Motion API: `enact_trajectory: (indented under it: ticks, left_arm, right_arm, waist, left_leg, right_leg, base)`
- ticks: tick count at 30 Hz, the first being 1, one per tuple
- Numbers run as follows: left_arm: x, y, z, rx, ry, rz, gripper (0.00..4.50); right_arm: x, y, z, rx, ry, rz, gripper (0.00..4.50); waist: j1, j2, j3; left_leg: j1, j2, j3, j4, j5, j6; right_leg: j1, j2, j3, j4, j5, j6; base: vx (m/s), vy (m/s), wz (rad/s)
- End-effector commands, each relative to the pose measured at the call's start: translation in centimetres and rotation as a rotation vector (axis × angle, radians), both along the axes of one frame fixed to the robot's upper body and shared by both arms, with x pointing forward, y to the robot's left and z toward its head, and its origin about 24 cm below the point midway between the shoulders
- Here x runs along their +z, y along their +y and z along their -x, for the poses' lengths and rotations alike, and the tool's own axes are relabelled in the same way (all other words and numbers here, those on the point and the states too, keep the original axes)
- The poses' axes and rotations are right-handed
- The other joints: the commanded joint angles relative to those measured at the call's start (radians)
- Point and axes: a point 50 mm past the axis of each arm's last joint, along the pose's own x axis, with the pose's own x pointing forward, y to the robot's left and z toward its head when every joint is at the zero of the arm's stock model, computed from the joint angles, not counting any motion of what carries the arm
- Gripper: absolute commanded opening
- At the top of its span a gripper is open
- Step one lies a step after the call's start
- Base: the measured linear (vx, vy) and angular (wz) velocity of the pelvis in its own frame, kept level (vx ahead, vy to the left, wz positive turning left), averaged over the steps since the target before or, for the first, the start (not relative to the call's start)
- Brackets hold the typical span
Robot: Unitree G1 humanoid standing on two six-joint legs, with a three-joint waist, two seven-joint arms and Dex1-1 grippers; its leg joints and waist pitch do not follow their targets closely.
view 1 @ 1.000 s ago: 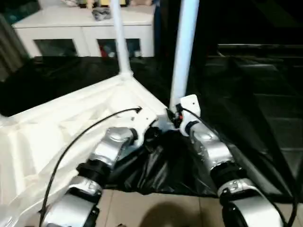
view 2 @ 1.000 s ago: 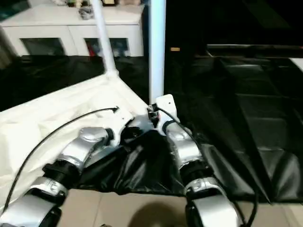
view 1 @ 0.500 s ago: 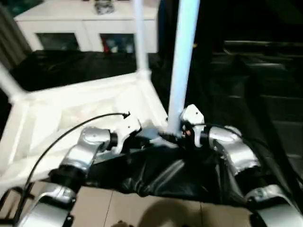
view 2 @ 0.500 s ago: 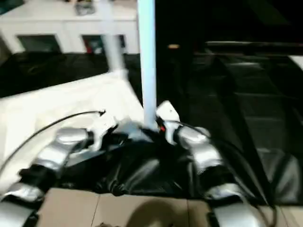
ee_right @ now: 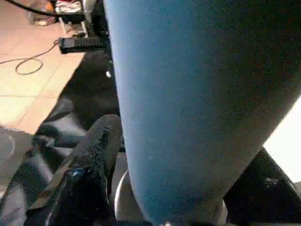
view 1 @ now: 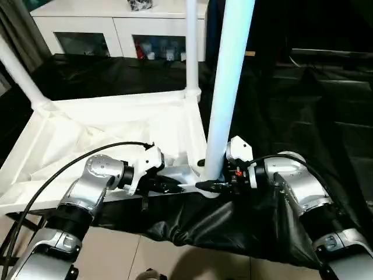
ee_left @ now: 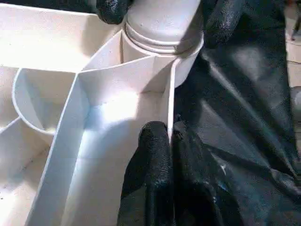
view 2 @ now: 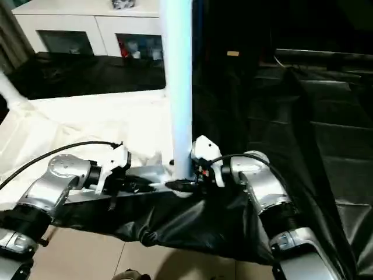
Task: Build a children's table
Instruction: Rotate leg to tighten
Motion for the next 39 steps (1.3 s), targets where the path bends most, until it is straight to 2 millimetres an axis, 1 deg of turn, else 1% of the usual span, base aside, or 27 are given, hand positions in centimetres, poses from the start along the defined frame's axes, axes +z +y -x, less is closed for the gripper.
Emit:
enact_trajectory:
  ticks: [1,2,4,6,7,9,12,13,16,17,18,20,21,22,23,24,25,28,29,30,32,33,34,35,36,37,39]
  left_arm:
    - [1.7,-0.5,-0.6,0.004,-0.052,0.112,0.00]
    - [1.7,-0.4,-0.5,0.000,-0.046,0.113,0.00]
    - [1.7,-0.4,-0.5,-0.003,-0.040,0.115,0.00]
    - [1.7,-0.4,-0.5,-0.004,-0.039,0.116,0.00]
    - [1.8,-0.4,-0.5,-0.005,-0.038,0.116,0.00]
    - [1.8,-0.5,-0.6,-0.003,-0.037,0.120,0.00]
    - [1.9,-0.7,-0.7,0.009,-0.039,0.132,0.00]
    - [1.9,-0.7,-0.7,0.009,-0.039,0.132,0.00]
    - [1.8,-1.0,-1.0,0.048,-0.062,0.132,0.00]
    - [1.8,-1.3,-1.4,0.086,-0.076,0.132,0.00]
    - [1.9,-1.5,-1.7,0.120,-0.090,0.130,0.00]
    - [1.9,-2.3,-2.7,0.227,-0.119,0.127,0.00]
    - [1.9,-2.7,-3.2,0.271,-0.128,0.131,0.00]
    - [1.9,-3.1,-3.6,0.320,-0.134,0.133,0.00]
    - [1.9,-3.7,-4.0,0.369,-0.141,0.135,0.00]
    - [1.9,-4.1,-4.2,0.397,-0.145,0.135,0.00]
    - [1.8,-4.7,-4.6,0.451,-0.151,0.137,0.00]
    - [1.5,-6.0,-4.8,0.499,-0.164,0.129,0.00]
    - [1.4,-6.6,-4.8,0.506,-0.176,0.120,0.00]
    - [1.2,-7.5,-4.6,0.486,-0.187,0.117,0.00]
    - [1.2,-7.7,-4.5,0.480,-0.187,0.121,0.00]
    - [1.1,-8.2,-4.5,0.480,-0.197,0.121,0.00]
    - [1.1,-8.2,-4.5,0.480,-0.197,0.121,0.00]
    - [1.0,-8.4,-4.5,0.472,-0.210,0.112,0.00]
    - [0.9,-8.5,-4.3,0.448,-0.209,0.117,0.00]
    - [0.9,-8.6,-4.2,0.440,-0.209,0.119,0.00]
    - [0.8,-8.6,-4.1,0.423,-0.207,0.121,0.00]
  right_arm:
    - [-0.9,0.8,1.1,0.093,0.059,0.021,2.68]
    - [-0.9,0.7,1.2,0.101,0.065,0.023,2.68]
    - [-0.9,0.7,1.3,0.110,0.072,0.023,2.43]
    - [-0.9,0.7,1.4,0.112,0.073,0.023,2.30]
    - [-0.9,0.6,1.4,0.112,0.075,0.023,2.20]
    - [-1.0,0.6,1.4,0.109,0.078,0.023,2.10]
    - [-1.2,0.7,1.6,0.101,0.086,0.019,2.00]
    - [-1.2,0.7,1.6,0.101,0.086,0.019,2.00]
    - [-1.6,1.0,1.9,0.067,0.094,-0.001,1.98]
    - [-1.8,1.3,1.8,0.028,0.087,-0.011,1.98]
    - [-2.2,1.6,1.5,-0.047,0.077,-0.014,1.98]
    - [-3.0,2.1,0.8,-0.197,0.060,-0.012,1.98]
    - [-3.4,2.3,0.4,-0.271,0.053,-0.008,1.98]
    - [-3.8,2.6,0.1,-0.338,0.052,-0.009,1.98]
    - [-4.3,3.1,-0.3,-0.444,0.058,-0.005,1.97]
    - [-4.5,3.5,-0.6,-0.504,0.063,-0.002,1.97]
    - [-4.8,4.1,-1.1,-0.604,0.073,-0.010,1.96]
    - [-4.8,5.1,-2.3,-0.828,0.098,-0.035,1.96]
    - [-4.9,5.4,-2.8,-0.921,0.105,-0.027,1.96]
    - [-4.8,5.9,-3.2,-1.013,0.112,-0.033,1.96]
    - [-4.7,6.2,-3.3,-1.017,0.112,-0.046,1.96]
    - [-4.3,7.0,-3.4,-0.997,0.068,-0.043,1.96]
    - [-4.3,7.0,-3.4,-0.997,0.068,-0.043,1.96]
    - [-4.1,7.8,-3.4,-0.967,0.034,-0.036,1.96]
    - [-3.9,7.9,-3.5,-0.956,0.019,-0.038,2.52]
    - [-3.9,7.9,-3.5,-0.954,0.013,-0.039,2.66]
    - [-3.7,8.0,-3.6,-0.951,0.012,-0.057,2.73]
  waist:
    - [-0.003,-0.021,-0.063]
    - [-0.002,-0.020,-0.064]
    - [-0.002,-0.019,-0.065]
    - [-0.002,-0.021,-0.066]
    - [-0.001,-0.018,-0.067]
    - [0.000,-0.020,-0.068]
    - [0.001,-0.016,-0.067]
    - [0.001,-0.018,-0.066]
    - [0.002,-0.015,-0.065]
    - [0.001,-0.014,-0.063]
    - [0.002,-0.014,-0.062]
    - [-0.004,-0.014,-0.057]
    - [-0.011,-0.016,-0.054]
    - [-0.017,-0.015,-0.054]
    - [-0.023,-0.015,-0.054]
    - [-0.027,-0.015,-0.052]
    - [-0.035,-0.016,-0.052]
    - [-0.046,-0.015,-0.052]
    - [-0.047,-0.008,-0.052]
    - [-0.055,-0.009,-0.051]
    - [-0.060,-0.009,-0.055]
    - [-0.063,-0.009,-0.056]
    - [-0.064,-0.009,-0.057]
    - [-0.066,-0.007,-0.058]
    - [-0.066,-0.008,-0.059]
    - [-0.065,-0.008,-0.059]
    - [-0.065,-0.008,-0.060]
  left_leg:
    - [0.013,0.046,-0.010,-0.069,-0.223,0.063]
    - [0.014,0.046,-0.009,-0.069,-0.223,0.060]
    - [0.014,0.046,-0.009,-0.068,-0.218,0.058]
    - [0.011,0.045,-0.009,-0.067,-0.201,0.060]
    - [0.010,0.045,-0.010,-0.067,-0.193,0.062]
    - [0.009,0.045,-0.009,-0.065,-0.181,0.067]
    - [0.009,0.044,-0.009,-0.064,-0.183,0.070]
    - [0.009,0.044,-0.009,-0.065,-0.187,0.069]
    - [0.010,0.044,-0.011,-0.066,-0.193,0.067]
    - [0.008,0.044,-0.010,-0.067,-0.195,0.067]
    - [0.012,0.045,-0.010,-0.068,-0.209,0.061]
    - [0.012,0.042,-0.011,-0.072,-0.236,0.044]
    - [0.015,0.040,-0.013,-0.074,-0.260,0.024]
    - [0.020,0.037,-0.017,-0.076,-0.286,0.006]
    - [0.019,0.038,-0.018,-0.077,-0.286,-0.001]
    - [0.020,0.037,-0.018,-0.079,-0.294,-0.004]
    - [0.023,0.034,-0.018,-0.078,-0.308,-0.010]
    - [0.021,0.031,-0.020,-0.077,-0.315,0.002]
    - [0.021,0.032,-0.021,-0.078,-0.313,0.003]
    - [0.019,0.033,-0.022,-0.081,-0.315,-0.005]
    - [0.021,0.032,-0.022,-0.080,-0.324,-0.005]
    - [0.018,0.033,-0.021,-0.080,-0.323,0.004]
    - [0.016,0.033,-0.020,-0.080,-0.314,0.012]
    - [0.013,0.032,-0.019,-0.079,-0.305,0.020]
    - [0.012,0.032,-0.019,-0.079,-0.300,0.023]
    - [0.013,0.032,-0.017,-0.078,-0.293,0.031]
    - [0.012,0.032,-0.016,-0.077,-0.285,0.040]
  right_leg:
    - [0.050,-0.063,0.055,-0.078,-0.307,-0.194]
    - [0.050,-0.063,0.056,-0.078,-0.311,-0.192]
    - [0.051,-0.063,0.056,-0.077,-0.301,-0.192]
    - [0.053,-0.062,0.055,-0.074,-0.280,-0.194]
    - [0.054,-0.062,0.055,-0.072,-0.269,-0.196]
    - [0.055,-0.062,0.055,-0.070,-0.246,-0.201]
    - [0.054,-0.061,0.054,-0.072,-0.245,-0.204]
    - [0.055,-0.061,0.054,-0.072,-0.252,-0.202]
    - [0.054,-0.061,0.054,-0.072,-0.254,-0.200]
    - [0.054,-0.060,0.054,-0.073,-0.256,-0.199]
    - [0.051,-0.061,0.055,-0.077,-0.272,-0.196]
    - [0.050,-0.060,0.054,-0.083,-0.322,-0.183]
    - [0.048,-0.062,0.053,-0.088,-0.368,-0.172]
    - [0.050,-0.064,0.050,-0.092,-0.418,-0.159]
    - [0.050,-0.064,0.052,-0.093,-0.422,-0.153]
    - [0.047,-0.062,0.052,-0.096,-0.430,-0.149]
    - [0.046,-0.062,0.052,-0.099,-0.450,-0.144]
    - [0.047,-0.065,0.051,-0.105,-0.478,-0.131]
    - [0.046,-0.065,0.051,-0.105,-0.472,-0.131]
    - [0.044,-0.062,0.051,-0.104,-0.458,-0.135]
    - [0.046,-0.062,0.050,-0.103,-0.434,-0.139]
    - [0.048,-0.062,0.051,-0.102,-0.406,-0.144]
    - [0.049,-0.062,0.052,-0.100,-0.378,-0.152]
    - [0.051,-0.062,0.052,-0.097,-0.359,-0.160]
    - [0.052,-0.062,0.052,-0.096,-0.348,-0.162]
    - [0.052,-0.062,0.053,-0.095,-0.332,-0.168]
    - [0.054,-0.063,0.053,-0.094,-0.325,-0.174]
  base:
    - [0.000,0.000,0.00]
    - [0.000,0.000,0.00]
    - [0.000,0.000,0.00]
    - [0.000,0.000,0.00]
    - [0.000,0.000,0.00]
    - [0.000,0.000,0.00]
    - [0.000,0.000,0.00]
    - [0.000,0.000,0.00]
    - [0.000,0.000,0.00]
    - [0.000,0.000,0.00]
    - [0.000,0.000,0.00]
    - [0.000,0.000,0.00]
    - [0.000,0.000,0.00]
    - [0.000,0.000,0.00]
    - [0.000,0.000,0.00]
    - [0.000,0.000,0.00]
    - [0.000,0.000,0.00]
    - [0.000,0.000,0.00]
    - [0.000,0.000,0.00]
    - [0.000,0.000,0.00]
    - [0.000,0.000,0.00]
    - [0.000,0.000,0.00]
    - [0.000,0.000,0.00]
    - [0.000,0.000,0.00]
    - [0.000,0.000,0.00]
    - [0.000,0.000,0.00]
    - [0.000,0.000,0.00]
